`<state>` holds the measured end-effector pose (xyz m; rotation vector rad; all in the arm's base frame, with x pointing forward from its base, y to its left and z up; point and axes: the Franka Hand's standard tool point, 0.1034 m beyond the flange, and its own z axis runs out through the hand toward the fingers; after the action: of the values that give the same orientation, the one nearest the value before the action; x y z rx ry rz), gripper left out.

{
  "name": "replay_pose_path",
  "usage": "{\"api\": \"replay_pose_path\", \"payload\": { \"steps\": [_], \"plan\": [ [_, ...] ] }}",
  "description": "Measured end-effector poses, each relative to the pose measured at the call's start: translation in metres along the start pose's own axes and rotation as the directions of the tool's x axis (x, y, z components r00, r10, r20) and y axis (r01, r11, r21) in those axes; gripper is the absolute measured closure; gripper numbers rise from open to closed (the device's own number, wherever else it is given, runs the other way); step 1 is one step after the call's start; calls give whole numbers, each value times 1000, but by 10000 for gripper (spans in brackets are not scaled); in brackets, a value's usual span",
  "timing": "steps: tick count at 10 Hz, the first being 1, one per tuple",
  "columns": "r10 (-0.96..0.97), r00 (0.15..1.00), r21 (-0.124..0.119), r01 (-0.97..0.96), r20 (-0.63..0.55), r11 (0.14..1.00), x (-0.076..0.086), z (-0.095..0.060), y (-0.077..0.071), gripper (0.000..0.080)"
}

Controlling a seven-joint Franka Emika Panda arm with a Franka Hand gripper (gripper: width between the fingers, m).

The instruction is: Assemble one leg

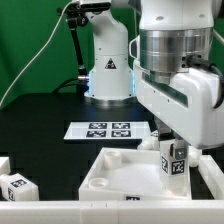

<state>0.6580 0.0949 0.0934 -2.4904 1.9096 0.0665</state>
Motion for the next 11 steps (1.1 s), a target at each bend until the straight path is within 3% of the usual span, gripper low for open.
{"api": "replay_pose_path", "payload": {
  "steps": [2,4,7,11],
  "plan": [
    [-58,998,-2,58,-2,998,-1,0,0,511],
    [-166,986,-19,165,-4,986,-4,2,2,187],
    [-387,922,-20,387,0,922,-2,2,3,152],
    [-736,677,-44,735,-9,676,-3,0,2,150]
  ]
}}
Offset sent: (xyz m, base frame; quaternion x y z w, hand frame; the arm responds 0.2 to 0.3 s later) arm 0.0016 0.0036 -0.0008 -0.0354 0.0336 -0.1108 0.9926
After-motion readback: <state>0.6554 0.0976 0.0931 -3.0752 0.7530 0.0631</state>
